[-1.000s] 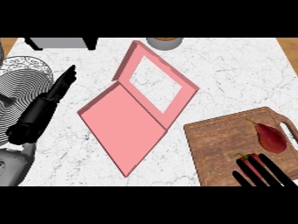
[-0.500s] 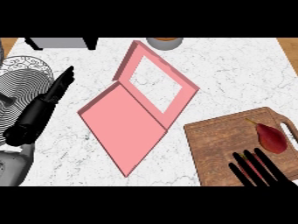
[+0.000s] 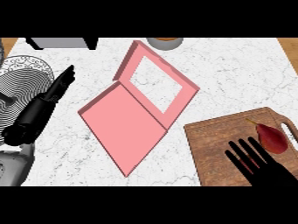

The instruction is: Pick the bell pepper from the cutting board and place it in the cardboard box

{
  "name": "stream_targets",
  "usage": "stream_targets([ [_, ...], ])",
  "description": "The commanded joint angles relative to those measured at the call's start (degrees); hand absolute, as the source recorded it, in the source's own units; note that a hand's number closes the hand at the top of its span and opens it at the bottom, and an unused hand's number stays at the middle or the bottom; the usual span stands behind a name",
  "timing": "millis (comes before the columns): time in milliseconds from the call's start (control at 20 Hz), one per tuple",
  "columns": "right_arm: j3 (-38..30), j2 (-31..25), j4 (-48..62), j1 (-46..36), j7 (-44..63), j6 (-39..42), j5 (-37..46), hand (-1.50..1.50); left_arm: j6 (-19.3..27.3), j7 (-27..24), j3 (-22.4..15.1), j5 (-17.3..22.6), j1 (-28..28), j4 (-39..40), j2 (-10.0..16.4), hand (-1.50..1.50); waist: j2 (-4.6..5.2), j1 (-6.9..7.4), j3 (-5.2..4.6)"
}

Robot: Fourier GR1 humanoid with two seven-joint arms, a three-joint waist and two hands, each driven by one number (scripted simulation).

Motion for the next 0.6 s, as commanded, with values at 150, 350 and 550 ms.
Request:
stream_targets([
  [150,-3.6,0.4,-1.6,-0.7,-3.3,3.1,-0.7,-1.50,-1.0,1.0,2.6,-2.1,0.0,-0.5,-2.1,0.00,-0.03,-0.16,-0.01],
  [350,-2.4,3.9,4.0,-0.4,-0.7,-1.4,4.4,-1.50,-3.4,0.6,3.3,-2.6,-0.2,0.2,-2.6,0.00,-0.02,-0.19,0.00],
  [550,-4.0,5.2,4.9,-4.0,-2.5,1.7,4.5,-1.50,-5.3,0.6,5.0,-2.9,1.1,-2.6,-2.5,0.00,-0.03,-0.01,-0.01],
])
